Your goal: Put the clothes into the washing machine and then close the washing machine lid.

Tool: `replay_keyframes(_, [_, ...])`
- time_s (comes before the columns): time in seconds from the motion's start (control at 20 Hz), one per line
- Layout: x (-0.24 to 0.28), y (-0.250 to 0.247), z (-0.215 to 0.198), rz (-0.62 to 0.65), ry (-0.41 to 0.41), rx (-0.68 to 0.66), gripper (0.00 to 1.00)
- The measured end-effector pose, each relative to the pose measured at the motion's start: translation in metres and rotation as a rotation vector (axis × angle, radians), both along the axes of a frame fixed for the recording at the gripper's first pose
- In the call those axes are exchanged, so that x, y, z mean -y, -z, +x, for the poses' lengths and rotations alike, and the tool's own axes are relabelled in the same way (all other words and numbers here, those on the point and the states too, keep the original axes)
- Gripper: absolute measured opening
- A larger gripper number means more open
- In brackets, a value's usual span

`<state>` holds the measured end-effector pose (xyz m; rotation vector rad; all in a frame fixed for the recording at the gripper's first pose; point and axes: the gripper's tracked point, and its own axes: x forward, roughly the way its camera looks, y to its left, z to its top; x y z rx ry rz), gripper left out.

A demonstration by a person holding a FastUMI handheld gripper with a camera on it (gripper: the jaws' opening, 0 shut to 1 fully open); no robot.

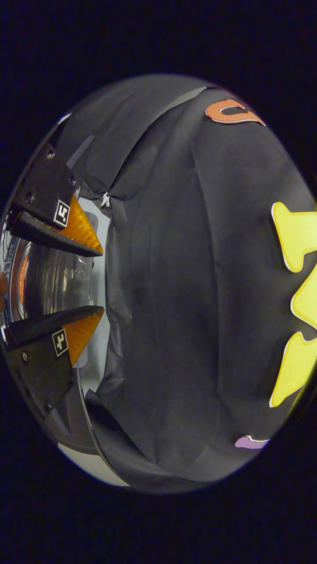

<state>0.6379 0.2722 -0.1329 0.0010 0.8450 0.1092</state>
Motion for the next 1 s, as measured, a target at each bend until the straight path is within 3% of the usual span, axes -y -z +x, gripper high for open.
replay_keyframes(1.0, [0.004, 0.011, -0.060, -0.037, 0.015, 0.014, 0.70])
